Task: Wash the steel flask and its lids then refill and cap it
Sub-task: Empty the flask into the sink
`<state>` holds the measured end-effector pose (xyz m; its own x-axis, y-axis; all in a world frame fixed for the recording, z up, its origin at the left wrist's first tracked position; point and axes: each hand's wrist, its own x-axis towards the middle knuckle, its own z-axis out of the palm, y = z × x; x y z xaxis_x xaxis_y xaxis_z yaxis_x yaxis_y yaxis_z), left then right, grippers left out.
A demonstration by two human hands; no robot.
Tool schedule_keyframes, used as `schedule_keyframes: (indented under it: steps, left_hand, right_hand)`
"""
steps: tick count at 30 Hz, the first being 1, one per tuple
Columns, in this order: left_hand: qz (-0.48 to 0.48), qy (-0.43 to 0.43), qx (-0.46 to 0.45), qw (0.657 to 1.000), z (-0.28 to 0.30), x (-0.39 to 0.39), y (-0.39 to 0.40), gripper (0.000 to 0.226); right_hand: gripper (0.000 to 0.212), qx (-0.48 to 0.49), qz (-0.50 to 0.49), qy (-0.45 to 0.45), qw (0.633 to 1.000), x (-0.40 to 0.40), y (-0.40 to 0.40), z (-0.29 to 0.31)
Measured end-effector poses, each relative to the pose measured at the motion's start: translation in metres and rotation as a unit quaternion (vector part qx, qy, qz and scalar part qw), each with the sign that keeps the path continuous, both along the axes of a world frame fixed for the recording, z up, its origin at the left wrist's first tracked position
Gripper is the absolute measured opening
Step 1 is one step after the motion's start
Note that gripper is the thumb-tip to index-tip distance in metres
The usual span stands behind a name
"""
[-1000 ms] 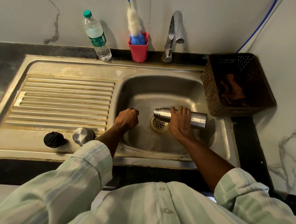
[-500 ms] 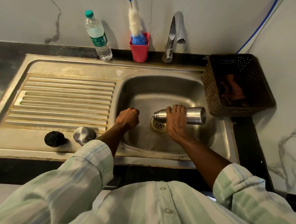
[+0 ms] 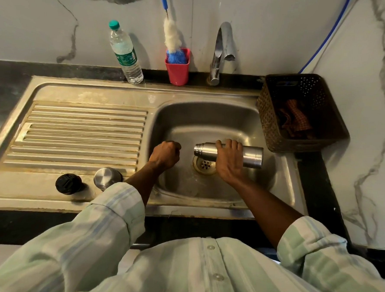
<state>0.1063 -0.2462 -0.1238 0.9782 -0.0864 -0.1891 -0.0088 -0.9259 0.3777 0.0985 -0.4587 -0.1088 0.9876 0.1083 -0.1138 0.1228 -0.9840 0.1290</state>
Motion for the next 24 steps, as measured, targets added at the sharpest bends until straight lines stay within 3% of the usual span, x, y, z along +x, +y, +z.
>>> schedule_keyframes:
  steps: [4, 8, 11, 16, 20, 24]
  left_hand:
    - [0.110, -0.071, -0.126, 0.983, 0.012, 0.000, 0.004, 0.027]
    - [0.173, -0.107, -0.215, 0.955, 0.034, -0.005, 0.014, 0.025]
    - [0.187, -0.117, -0.252, 0.942, 0.045, -0.003, 0.031, 0.023]
    - [0.170, -0.138, -0.306, 0.927, 0.068, -0.007, 0.071, 0.016]
    - [0.164, -0.162, -0.336, 0.913, 0.086, -0.016, 0.110, 0.015]
    - [0.198, -0.172, -0.350, 0.899, 0.089, -0.022, 0.162, 0.016]
  right_hand:
    - [0.070, 0.116, -0.058, -0.006, 0.992, -0.002, 0.003, 0.006]
    - [0.078, 0.260, -0.114, 0.009, 0.959, -0.001, 0.016, 0.021]
    - [0.080, 0.377, -0.125, 0.015, 0.918, 0.000, 0.032, 0.038]
    - [0.067, 0.496, -0.116, -0.021, 0.860, -0.005, 0.072, 0.074]
    - [0.074, 0.595, -0.093, -0.012, 0.798, -0.007, 0.118, 0.101]
    - [0.081, 0.646, -0.054, -0.014, 0.761, -0.003, 0.170, 0.119]
